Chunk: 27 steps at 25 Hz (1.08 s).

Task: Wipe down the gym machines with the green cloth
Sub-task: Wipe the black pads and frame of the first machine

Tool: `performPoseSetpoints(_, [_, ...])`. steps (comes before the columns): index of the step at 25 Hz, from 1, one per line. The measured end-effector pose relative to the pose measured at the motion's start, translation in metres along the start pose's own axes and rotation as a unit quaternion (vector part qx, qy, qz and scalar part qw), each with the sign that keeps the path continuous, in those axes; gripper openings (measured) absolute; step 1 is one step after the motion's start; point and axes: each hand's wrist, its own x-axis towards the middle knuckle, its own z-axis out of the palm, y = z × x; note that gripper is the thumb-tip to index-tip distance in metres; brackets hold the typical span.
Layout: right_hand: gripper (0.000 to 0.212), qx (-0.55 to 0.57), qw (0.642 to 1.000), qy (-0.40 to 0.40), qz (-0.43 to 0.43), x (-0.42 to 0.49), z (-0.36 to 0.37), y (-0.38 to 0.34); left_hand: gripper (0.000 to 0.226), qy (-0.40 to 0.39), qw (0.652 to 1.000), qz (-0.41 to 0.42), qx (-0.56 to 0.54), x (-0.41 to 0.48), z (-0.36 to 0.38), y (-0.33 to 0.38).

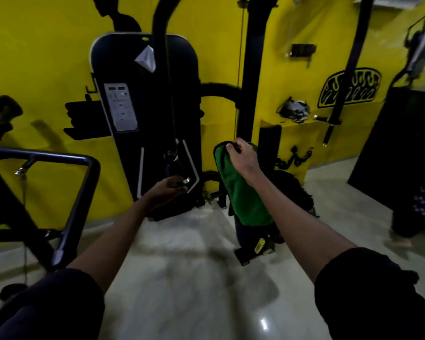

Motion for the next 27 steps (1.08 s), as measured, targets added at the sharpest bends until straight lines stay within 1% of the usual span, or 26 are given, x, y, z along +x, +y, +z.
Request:
performPoseSetpoints(1, [0.050,0.004,1.000,0.023,0.000,0.010,-0.014,0.006,0.054,-0.017,1.000,0.015,0.000,0.014,0.017,0.012])
performPoseSetpoints(2, [0.047,0.005,0.999,0.046,0.000,0.018,-0.026,0.012,0.043,-0.038,0.999,0.030,-0.006,0.025,0.033,0.027])
performPoseSetpoints(3, [0.045,0.005,0.998,0.070,0.004,0.027,-0.037,0.016,0.030,-0.070,0.997,0.040,-0.010,0.036,0.051,0.041])
performPoseSetpoints(4, [0.041,0.005,0.996,0.089,0.006,0.035,-0.044,0.020,0.026,-0.116,0.992,0.039,-0.017,0.047,0.065,0.052])
performPoseSetpoints(5, [0.037,0.001,0.995,0.104,0.002,0.043,-0.052,0.024,0.033,-0.165,0.986,0.022,-0.017,0.059,0.079,0.060])
performPoseSetpoints(6, [0.033,-0.005,0.993,0.118,-0.006,0.054,-0.059,0.030,0.050,-0.215,0.976,-0.009,-0.015,0.072,0.093,0.070])
performPoseSetpoints(7, [0.031,-0.015,0.991,0.129,-0.011,0.067,-0.066,0.035,0.072,-0.267,0.963,-0.037,-0.003,0.088,0.105,0.077])
performPoseSetpoints(8, [0.029,-0.020,0.991,0.135,-0.011,0.079,-0.072,0.039,0.087,-0.315,0.948,-0.051,0.001,0.103,0.116,0.082])
performPoseSetpoints(9, [0.027,-0.023,0.990,0.142,-0.006,0.091,-0.078,0.042,0.093,-0.347,0.936,-0.051,0.000,0.116,0.125,0.090])
performPoseSetpoints(10, [0.029,-0.017,0.989,0.148,-0.004,0.103,-0.084,0.044,0.090,-0.358,0.932,-0.047,-0.017,0.130,0.133,0.095])
performPoseSetpoints(11, [0.033,-0.008,0.988,0.156,0.006,0.114,-0.090,0.045,0.081,-0.355,0.933,-0.043,-0.042,0.145,0.138,0.099])
performPoseSetpoints(13, [0.043,0.027,0.984,0.172,0.031,0.134,-0.099,0.045,0.051,-0.345,0.931,-0.042,-0.111,0.170,0.145,0.109])
performPoseSetpoints(14, [0.044,0.045,0.980,0.187,0.045,0.146,-0.103,0.048,0.037,-0.338,0.930,-0.048,-0.138,0.186,0.149,0.111])
performPoseSetpoints(15, [0.042,0.061,0.975,0.205,0.063,0.158,-0.108,0.052,0.032,-0.331,0.927,-0.062,-0.164,0.200,0.153,0.113])
performPoseSetpoints(18, [0.030,0.138,0.952,0.248,0.114,0.194,-0.121,0.072,0.037,-0.283,0.932,-0.091,-0.205,0.238,0.168,0.117])
performPoseSetpoints(20, [0.031,0.195,0.935,0.256,0.147,0.213,-0.128,0.082,0.046,-0.283,0.929,-0.123,-0.205,0.254,0.182,0.115])
performPoseSetpoints(21, [0.034,0.214,0.930,0.254,0.156,0.220,-0.131,0.089,0.051,-0.296,0.919,-0.150,-0.214,0.257,0.190,0.115])
performPoseSetpoints(22, [0.036,0.226,0.926,0.256,0.158,0.226,-0.133,0.094,0.055,-0.311,0.902,-0.173,-0.244,0.261,0.199,0.115])
performPoseSetpoints(23, [0.037,0.232,0.923,0.263,0.159,0.233,-0.136,0.102,0.055,-0.317,0.883,-0.180,-0.297,0.262,0.207,0.119])
performPoseSetpoints(24, [0.038,0.228,0.921,0.272,0.160,0.239,-0.139,0.107,0.050,-0.302,0.869,-0.173,-0.352,0.267,0.215,0.124])
performPoseSetpoints(25, [0.040,0.216,0.921,0.282,0.160,0.244,-0.141,0.112,0.042,-0.275,0.864,-0.157,-0.392,0.273,0.221,0.128])
performPoseSetpoints(27, [0.040,0.129,0.931,0.301,0.161,0.251,-0.152,0.132,0.033,-0.196,0.873,-0.131,-0.428,0.290,0.225,0.134])
